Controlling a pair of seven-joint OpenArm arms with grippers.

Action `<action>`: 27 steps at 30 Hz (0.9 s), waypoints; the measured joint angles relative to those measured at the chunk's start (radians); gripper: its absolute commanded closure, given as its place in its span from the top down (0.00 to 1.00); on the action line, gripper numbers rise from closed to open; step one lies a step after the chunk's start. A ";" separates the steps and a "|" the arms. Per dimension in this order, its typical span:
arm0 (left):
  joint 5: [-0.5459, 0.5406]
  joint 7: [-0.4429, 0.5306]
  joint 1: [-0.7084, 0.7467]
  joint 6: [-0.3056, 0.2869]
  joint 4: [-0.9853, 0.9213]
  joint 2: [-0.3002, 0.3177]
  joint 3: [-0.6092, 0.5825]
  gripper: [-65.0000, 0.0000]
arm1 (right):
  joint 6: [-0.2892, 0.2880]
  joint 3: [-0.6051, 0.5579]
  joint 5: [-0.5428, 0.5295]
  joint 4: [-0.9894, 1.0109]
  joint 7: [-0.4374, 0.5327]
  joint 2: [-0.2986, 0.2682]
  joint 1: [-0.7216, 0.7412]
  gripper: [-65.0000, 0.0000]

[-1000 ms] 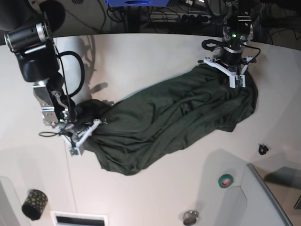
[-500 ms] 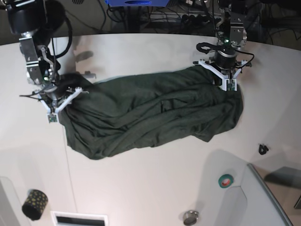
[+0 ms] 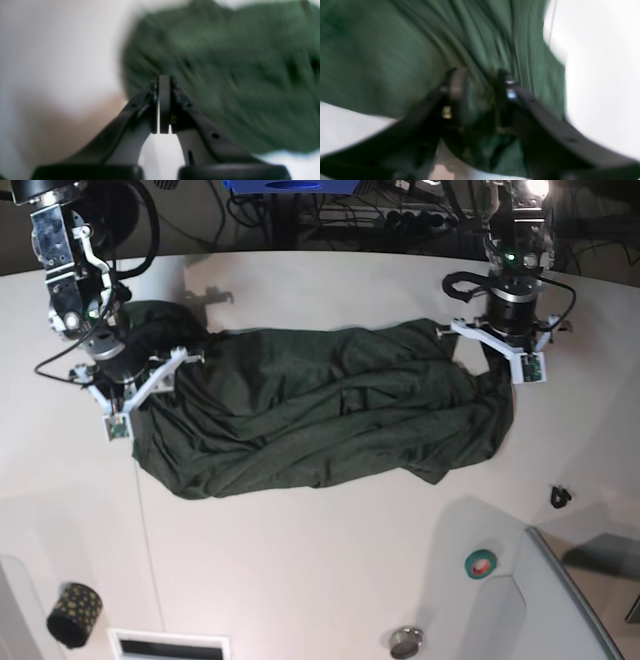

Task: Layout the t-shirt on the table in an organized manner, then fold the t-shirt properly
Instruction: 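Release and regrasp the shirt fabric with the right gripper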

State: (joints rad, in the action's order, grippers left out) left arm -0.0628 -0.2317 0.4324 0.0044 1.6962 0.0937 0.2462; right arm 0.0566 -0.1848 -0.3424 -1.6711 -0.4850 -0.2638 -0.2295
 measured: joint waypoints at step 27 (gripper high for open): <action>-0.204 0.002 0.176 -0.137 -0.107 0.020 0.339 0.00 | -0.107 -0.225 0.005 0.518 -0.140 0.275 0.432 0.56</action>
State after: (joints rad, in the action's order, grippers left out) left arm -0.2665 -0.2302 0.6086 -0.1322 1.5894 0.1139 0.5854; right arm -0.0505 -0.4095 -0.3374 -1.1530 -0.6254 0.0109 0.2024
